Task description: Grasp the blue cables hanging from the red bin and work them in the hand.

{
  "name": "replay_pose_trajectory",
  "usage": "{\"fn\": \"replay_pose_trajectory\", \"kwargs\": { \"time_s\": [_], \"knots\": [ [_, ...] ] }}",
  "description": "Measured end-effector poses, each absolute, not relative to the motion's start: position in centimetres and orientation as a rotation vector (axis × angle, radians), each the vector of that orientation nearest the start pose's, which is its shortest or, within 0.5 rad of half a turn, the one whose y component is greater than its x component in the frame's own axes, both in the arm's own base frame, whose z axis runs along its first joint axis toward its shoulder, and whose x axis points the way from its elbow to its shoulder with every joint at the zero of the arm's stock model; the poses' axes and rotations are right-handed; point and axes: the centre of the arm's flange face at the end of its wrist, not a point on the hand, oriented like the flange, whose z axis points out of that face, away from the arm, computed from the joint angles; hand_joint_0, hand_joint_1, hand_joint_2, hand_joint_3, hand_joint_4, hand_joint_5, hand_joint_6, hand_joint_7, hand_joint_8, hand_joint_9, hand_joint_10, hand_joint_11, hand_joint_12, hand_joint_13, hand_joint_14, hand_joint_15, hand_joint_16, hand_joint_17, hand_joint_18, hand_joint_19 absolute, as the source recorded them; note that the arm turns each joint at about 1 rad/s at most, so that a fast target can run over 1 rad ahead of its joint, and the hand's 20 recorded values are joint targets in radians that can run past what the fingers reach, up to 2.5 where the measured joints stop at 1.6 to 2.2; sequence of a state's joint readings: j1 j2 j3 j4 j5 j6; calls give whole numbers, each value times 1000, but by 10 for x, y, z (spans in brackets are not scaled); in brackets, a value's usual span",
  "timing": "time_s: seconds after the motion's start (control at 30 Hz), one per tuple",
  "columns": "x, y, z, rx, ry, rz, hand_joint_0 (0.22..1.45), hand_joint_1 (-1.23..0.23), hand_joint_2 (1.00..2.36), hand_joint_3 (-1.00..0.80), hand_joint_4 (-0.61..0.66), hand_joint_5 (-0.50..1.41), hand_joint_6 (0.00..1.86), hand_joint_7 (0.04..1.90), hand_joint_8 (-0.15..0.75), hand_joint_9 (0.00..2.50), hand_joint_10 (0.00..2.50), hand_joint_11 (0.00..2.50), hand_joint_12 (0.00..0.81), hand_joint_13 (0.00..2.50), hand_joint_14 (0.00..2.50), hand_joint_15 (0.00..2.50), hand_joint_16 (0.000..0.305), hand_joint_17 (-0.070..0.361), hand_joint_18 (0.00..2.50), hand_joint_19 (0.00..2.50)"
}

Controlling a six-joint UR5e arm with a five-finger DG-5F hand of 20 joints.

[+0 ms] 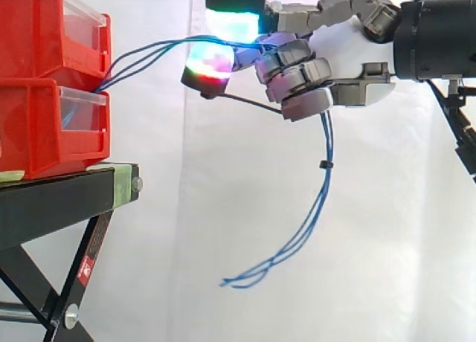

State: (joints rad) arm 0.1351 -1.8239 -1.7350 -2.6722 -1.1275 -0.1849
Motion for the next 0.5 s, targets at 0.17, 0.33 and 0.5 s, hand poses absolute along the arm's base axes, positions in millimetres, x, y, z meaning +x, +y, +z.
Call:
{"fn": "replay_pose_trajectory", "kwargs": {
  "time_s": [0.17,0.33,0.5],
  "knots": [
    [579,-99,320,1202,1040,869,816,-661,1006,-845,234,382,300,1298,427,595,2500,2500,464,876,2500,1538,53,119,1500,1479],
    [579,-99,320,1201,1040,868,880,-619,1007,-829,237,426,364,1276,425,706,2500,2500,450,941,2500,1562,51,114,1588,1539],
    [579,-99,320,1199,1041,864,891,-610,1019,-445,236,486,249,1329,432,773,2500,2500,451,978,2500,1568,52,118,1613,1505]
  ]
}}
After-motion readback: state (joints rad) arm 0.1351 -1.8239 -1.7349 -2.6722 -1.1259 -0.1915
